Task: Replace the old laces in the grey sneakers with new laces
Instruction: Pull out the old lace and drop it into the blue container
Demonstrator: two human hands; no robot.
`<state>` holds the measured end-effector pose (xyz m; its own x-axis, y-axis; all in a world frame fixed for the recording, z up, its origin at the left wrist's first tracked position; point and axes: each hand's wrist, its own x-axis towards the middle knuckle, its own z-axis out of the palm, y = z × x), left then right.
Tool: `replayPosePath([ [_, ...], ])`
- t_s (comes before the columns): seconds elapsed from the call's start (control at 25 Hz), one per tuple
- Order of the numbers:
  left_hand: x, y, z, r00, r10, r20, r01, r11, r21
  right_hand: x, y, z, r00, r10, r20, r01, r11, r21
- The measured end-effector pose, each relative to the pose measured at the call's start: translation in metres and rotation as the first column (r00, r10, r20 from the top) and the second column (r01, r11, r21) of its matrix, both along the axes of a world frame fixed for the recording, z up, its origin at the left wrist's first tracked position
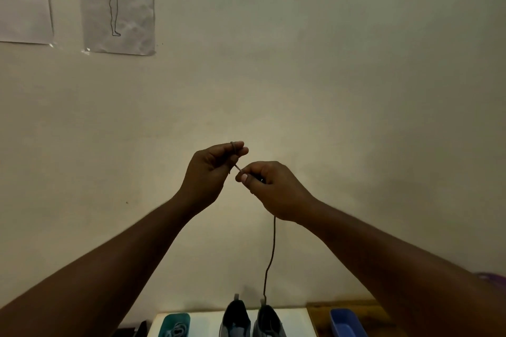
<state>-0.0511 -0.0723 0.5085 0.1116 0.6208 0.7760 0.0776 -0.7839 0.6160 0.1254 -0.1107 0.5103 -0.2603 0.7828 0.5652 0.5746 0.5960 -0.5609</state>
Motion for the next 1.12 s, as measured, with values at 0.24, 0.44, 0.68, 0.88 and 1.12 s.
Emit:
replayPosePath([
  [0.24, 0.005, -0.007, -0.019, 0.985, -0.066, -0.158, 0.063, 0.998, -0.025, 0.021, -0.006, 0.046, 0.990, -0.068, 0.125, 0.047, 0.986, 0.162],
  [0.44, 0.009, -0.027, -0.011, 0.942, -0.334, -0.028, 0.313, 0.906, -0.284, 0.024, 0.011, 0.051, 0.996, -0.005, 0.092, -0.007, 0.992, 0.129],
  [0.68, 0.006, -0.021, 0.002, 0.909, -0.285, 0.304, 0.375, 0.878, -0.298, 0.014, 0.007, 0.001, 0.985, -0.034, 0.171, 0.025, 0.998, 0.051],
  [0.88, -0.001, -0.008, -0.004, 0.993, -0.077, 0.093, 0.095, 0.974, -0.206, 0.007, -0.018, 0.011, 0.907, -0.127, 0.402, 0.031, 0.971, 0.238],
  [1.12, 0.004, -0.026, -0.032, 0.949, -0.305, -0.075, 0.264, 0.905, -0.334, 0.022, -0.002, 0.058, 0.928, -0.107, 0.356, 0.014, 0.967, 0.254],
])
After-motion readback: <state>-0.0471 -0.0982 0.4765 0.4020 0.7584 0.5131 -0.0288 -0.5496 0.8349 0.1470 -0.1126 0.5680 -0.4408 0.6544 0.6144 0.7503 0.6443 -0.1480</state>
